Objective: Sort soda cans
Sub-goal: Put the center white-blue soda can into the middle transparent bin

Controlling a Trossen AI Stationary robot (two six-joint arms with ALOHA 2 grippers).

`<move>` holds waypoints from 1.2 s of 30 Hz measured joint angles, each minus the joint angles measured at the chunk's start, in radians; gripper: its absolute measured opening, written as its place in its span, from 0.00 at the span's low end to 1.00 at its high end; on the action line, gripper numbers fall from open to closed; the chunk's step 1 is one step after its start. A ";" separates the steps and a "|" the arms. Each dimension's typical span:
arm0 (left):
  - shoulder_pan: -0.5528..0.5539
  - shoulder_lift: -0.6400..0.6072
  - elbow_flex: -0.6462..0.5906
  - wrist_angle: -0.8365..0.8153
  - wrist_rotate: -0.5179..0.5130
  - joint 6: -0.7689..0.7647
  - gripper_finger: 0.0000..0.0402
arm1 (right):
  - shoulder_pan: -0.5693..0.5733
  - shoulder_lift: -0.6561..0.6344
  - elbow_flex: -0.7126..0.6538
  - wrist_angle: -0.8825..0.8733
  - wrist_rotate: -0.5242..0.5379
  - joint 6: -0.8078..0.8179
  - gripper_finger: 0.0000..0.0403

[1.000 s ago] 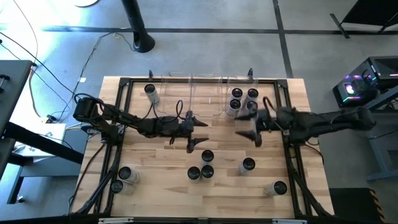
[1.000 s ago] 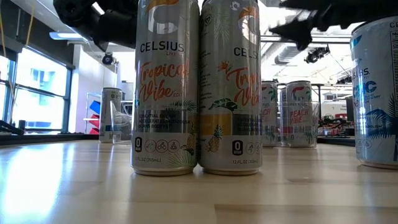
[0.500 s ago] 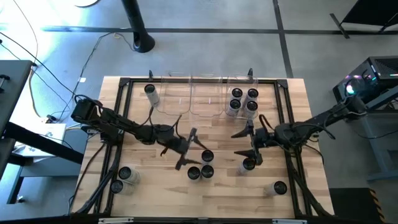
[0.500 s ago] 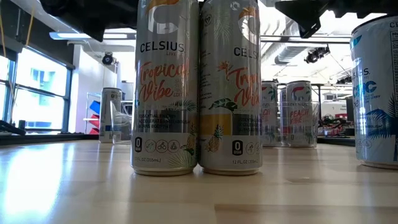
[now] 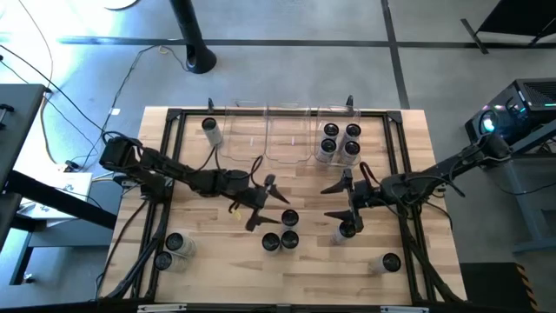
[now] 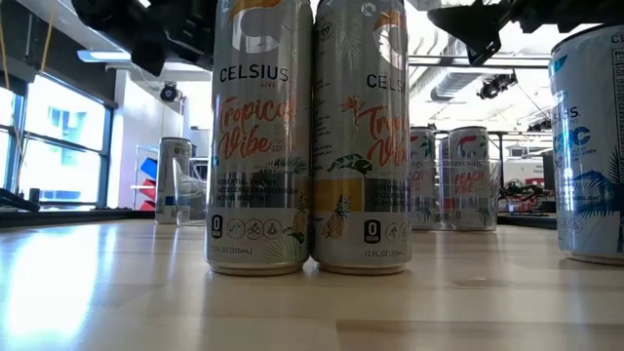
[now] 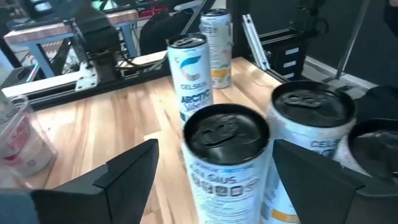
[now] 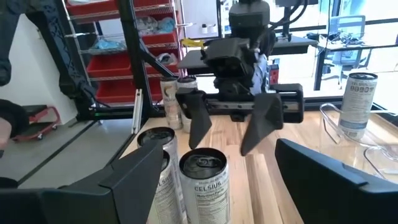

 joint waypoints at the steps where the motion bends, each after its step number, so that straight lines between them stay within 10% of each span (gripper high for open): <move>1: 0.003 0.000 0.000 -0.002 0.000 0.000 0.79 | 0.000 0.000 0.000 0.000 0.000 0.000 0.76; 36: 0.002 0.032 0.000 0.013 -0.063 -0.103 0.84 | -0.001 0.148 0.018 0.020 0.101 0.024 0.76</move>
